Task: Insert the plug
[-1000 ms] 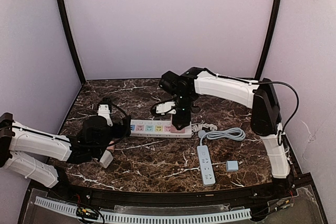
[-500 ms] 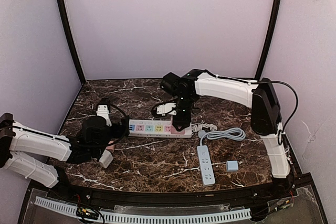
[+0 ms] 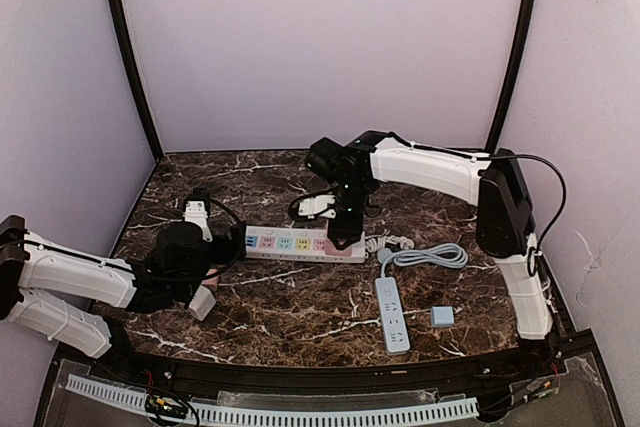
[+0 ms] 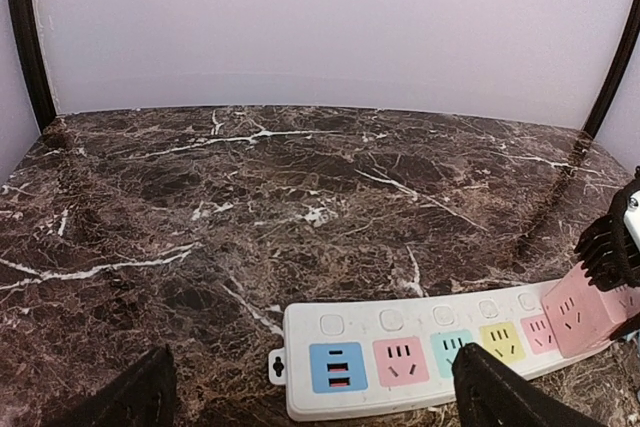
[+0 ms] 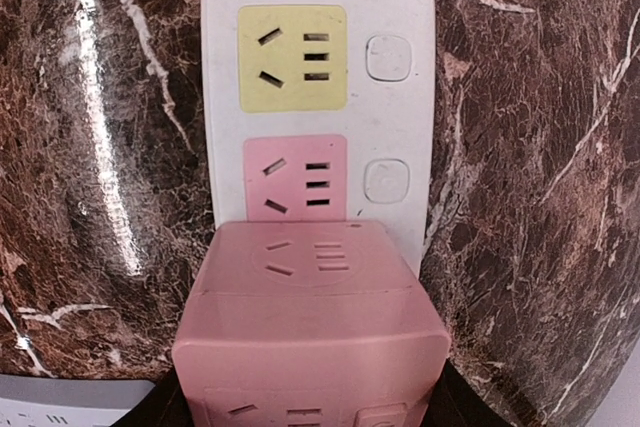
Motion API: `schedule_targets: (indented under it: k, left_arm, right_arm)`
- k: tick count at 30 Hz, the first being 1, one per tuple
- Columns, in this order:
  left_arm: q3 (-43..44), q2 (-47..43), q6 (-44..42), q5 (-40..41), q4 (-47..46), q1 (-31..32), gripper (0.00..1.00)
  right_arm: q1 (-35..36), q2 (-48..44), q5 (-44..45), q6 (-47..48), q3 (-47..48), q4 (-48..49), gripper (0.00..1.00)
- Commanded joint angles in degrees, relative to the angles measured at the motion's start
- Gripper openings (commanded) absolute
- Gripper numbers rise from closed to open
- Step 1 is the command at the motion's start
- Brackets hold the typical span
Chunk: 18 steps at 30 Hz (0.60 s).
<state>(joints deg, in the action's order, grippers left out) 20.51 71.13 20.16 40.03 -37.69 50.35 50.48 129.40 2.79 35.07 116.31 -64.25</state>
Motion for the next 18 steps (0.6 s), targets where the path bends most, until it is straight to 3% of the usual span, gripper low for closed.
schedule_targets:
  k: [1,2,4,5,7,18]
  left_arm:
    - [-0.9,-0.8,0.1,0.8,-0.7,-0.4,0.96]
    - [-0.9,-0.8,0.1,0.8,-0.7,-0.4,0.96]
    - [-1.0,-1.0,0.1,0.8,-0.7,-0.4,0.96]
    - [-1.1,-1.1,0.1,0.8,-0.7,-0.4,0.96]
    - [-1.2,-1.3,0.1,0.8,-0.6,-0.4,0.96]
    - [-1.2,-2.3,0.1,0.8,0.1,-0.4,0.96]
  right_arm:
    - [0.7,5.0,-1.6,-5.0,-5.2,-0.3,0.35]
    - [0.7,4.0,-1.3,-5.2,-5.4,0.0,0.39]
    - [0.7,2.0,-1.0,-5.5,-6.0,1.0,0.64]
    - [0.7,1.0,-0.9,-5.7,-6.2,1.6,0.69]
    - [0.7,-0.9,-0.6,-5.9,-6.5,2.6,0.96]
    - [0.7,-9.6,1.8,-7.6,-8.2,6.5,0.99]
